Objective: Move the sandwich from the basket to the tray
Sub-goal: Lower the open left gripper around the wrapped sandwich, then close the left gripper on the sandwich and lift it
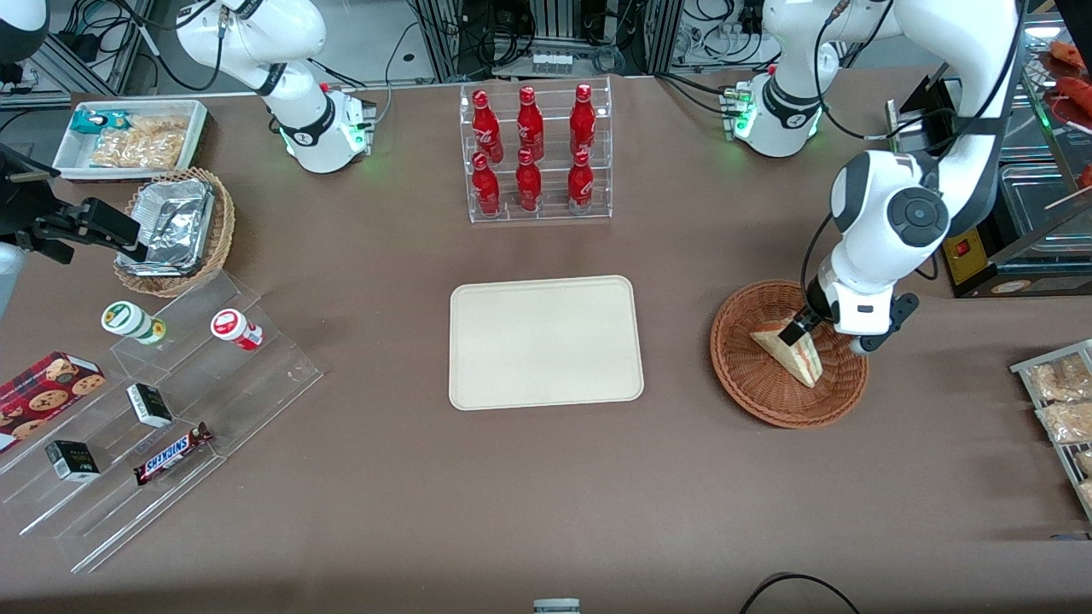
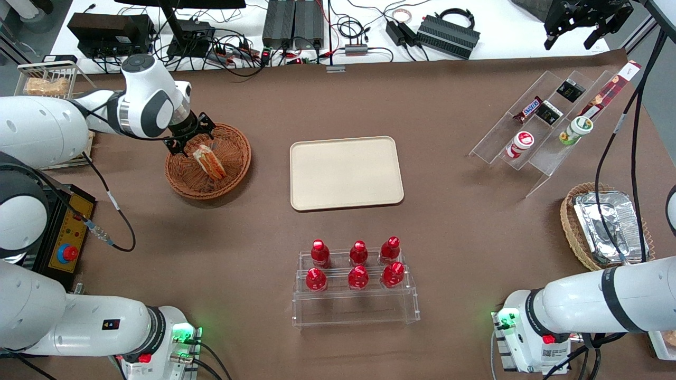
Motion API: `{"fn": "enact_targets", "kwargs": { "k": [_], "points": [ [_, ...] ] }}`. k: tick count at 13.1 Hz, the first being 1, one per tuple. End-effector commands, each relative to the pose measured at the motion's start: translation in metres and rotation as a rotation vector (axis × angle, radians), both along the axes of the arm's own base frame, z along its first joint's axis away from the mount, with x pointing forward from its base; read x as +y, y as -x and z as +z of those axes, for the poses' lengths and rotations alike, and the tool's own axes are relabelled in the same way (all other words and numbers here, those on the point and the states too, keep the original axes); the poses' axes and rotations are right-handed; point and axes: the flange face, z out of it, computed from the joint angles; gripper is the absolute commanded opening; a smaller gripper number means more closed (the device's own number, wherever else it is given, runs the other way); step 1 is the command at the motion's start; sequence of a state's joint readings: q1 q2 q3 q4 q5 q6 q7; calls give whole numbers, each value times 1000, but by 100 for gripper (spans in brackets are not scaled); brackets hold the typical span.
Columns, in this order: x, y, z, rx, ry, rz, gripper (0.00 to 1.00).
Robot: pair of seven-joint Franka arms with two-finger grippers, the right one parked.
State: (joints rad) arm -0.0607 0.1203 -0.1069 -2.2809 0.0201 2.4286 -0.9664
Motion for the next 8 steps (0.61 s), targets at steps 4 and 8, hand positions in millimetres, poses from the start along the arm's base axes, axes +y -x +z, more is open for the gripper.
{"fn": "enact_targets", "kwargs": {
  "k": [4, 8],
  "points": [
    [-4, 0, -36, 26, 7, 88, 100],
    [-4, 0, -51, 52, 5, 90, 94]
  ]
}}
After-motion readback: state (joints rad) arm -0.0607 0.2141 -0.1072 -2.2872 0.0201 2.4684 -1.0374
